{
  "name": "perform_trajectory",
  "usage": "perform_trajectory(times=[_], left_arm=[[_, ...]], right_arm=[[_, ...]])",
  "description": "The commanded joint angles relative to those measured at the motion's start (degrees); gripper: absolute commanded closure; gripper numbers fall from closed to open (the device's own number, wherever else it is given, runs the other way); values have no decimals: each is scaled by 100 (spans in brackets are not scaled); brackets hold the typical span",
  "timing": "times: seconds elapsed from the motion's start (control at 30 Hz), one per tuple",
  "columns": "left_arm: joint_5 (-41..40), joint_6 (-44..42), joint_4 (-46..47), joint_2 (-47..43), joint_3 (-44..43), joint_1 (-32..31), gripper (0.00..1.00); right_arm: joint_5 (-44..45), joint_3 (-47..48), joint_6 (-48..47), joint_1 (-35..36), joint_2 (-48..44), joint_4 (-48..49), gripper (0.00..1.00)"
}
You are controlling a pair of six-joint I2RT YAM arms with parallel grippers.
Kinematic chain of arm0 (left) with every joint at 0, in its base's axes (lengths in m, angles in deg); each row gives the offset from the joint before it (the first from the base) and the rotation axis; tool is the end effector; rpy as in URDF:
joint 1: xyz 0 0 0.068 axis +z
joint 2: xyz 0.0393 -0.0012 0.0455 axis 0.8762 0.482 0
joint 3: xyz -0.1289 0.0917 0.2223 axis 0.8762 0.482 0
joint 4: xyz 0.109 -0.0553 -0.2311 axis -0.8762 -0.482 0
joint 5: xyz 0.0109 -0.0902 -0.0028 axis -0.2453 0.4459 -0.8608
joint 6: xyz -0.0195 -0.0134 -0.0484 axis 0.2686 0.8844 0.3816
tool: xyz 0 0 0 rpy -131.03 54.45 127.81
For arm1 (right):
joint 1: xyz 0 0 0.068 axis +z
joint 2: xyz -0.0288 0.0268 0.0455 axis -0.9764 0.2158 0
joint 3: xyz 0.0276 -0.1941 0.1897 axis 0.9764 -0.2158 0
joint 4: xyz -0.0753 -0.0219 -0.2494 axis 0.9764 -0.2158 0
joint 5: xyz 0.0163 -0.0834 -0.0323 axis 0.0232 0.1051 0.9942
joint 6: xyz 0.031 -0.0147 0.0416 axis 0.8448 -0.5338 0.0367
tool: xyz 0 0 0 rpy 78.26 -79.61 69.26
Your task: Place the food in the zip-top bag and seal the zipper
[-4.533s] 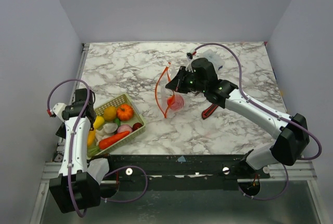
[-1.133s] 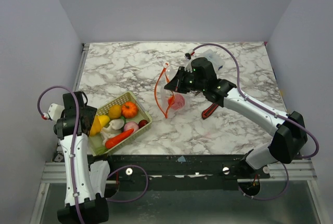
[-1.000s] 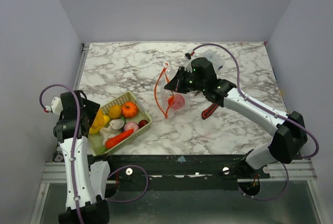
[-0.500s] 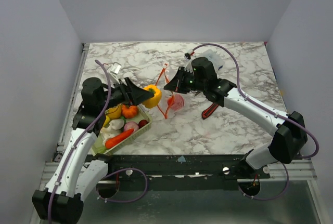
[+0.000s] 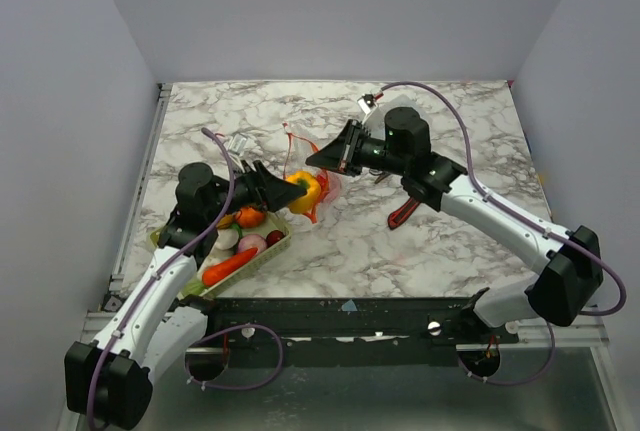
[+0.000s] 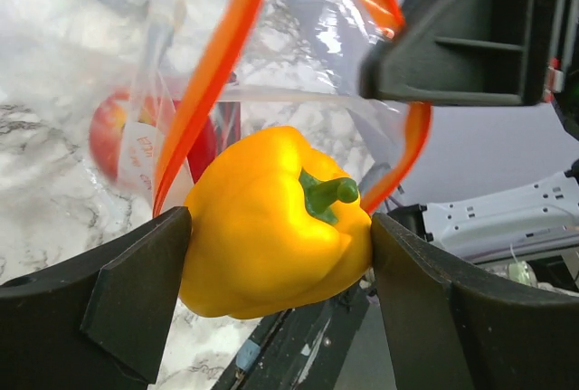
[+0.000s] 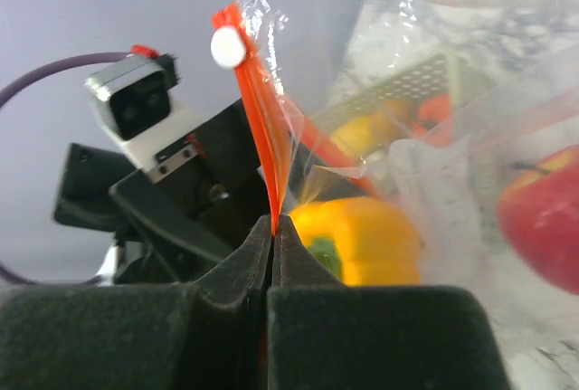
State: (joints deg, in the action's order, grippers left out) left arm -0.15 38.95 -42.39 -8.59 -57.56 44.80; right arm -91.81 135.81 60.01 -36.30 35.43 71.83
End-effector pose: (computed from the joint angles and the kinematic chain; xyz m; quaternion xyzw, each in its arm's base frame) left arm 0.1834 -0.0784 0.2990 0.0478 0.7365 -0.5469 0.3952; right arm 0.2443 0.2315 0.3565 -0.0182 0.7821 0.5512 0.2901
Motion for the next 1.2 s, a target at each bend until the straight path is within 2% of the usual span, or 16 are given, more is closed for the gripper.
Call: perform_trajectory(times=[0.0, 0.13, 0.27, 0.4, 0.43, 0.5, 0.6, 0.7, 0.73, 0.83, 0.9, 0.93, 1.1, 1.17], left_arm=[[-599, -122, -112, 145, -311, -44, 100], [-1197, -120, -353, 317, -607, -239, 100], [-1724, 43, -776, 418, -966, -501, 100], [-2609, 1422, -1142, 162, -746, -513, 100], [-2858, 1901, -1325, 146, -746, -555, 100], [-3212, 2296, -1909, 322, -991, -675, 100], [-3920, 2161, -2880, 786, -1515, -914, 100], [-3983, 2051, -2825, 1080, -1481, -972, 98], [-3831, 1895, -2765, 1136, -1480, -972, 86], [-3225, 1184, -2034, 859, -1211, -972, 33], [-3039, 877, -1439, 431, -847, -961, 17], [-3042, 752, -1490, 307, -827, -955, 12], [-2318, 83, -2085, 36, -1100, -867, 9], [-2004, -174, -2266, -53, -1227, -841, 2]], right_arm=[[-759, -277, 790, -19, -141, 990, 100], [-923, -566, 1317, -10, -25, 1645, 100], [-833, -773, 1607, -12, 57, 1862, 100], [-728, -1114, 1940, -6, 68, 2217, 100], [-735, -1145, 2001, 3, 78, 2306, 99], [-753, -1170, 2105, 21, 122, 2445, 100], [-702, -1175, 2213, 25, 119, 2581, 100], [-608, -1171, 2278, 23, 95, 2639, 100], [-579, -1177, 2291, 20, 100, 2643, 100], [-475, -1193, 2164, 8, 59, 2440, 100], [-382, -1282, 2087, -23, -16, 2344, 100], [-347, -1331, 2075, -43, -61, 2310, 100], [-340, -1476, 2075, -164, -116, 2309, 100], [-366, -1496, 2066, -167, -105, 2322, 100]])
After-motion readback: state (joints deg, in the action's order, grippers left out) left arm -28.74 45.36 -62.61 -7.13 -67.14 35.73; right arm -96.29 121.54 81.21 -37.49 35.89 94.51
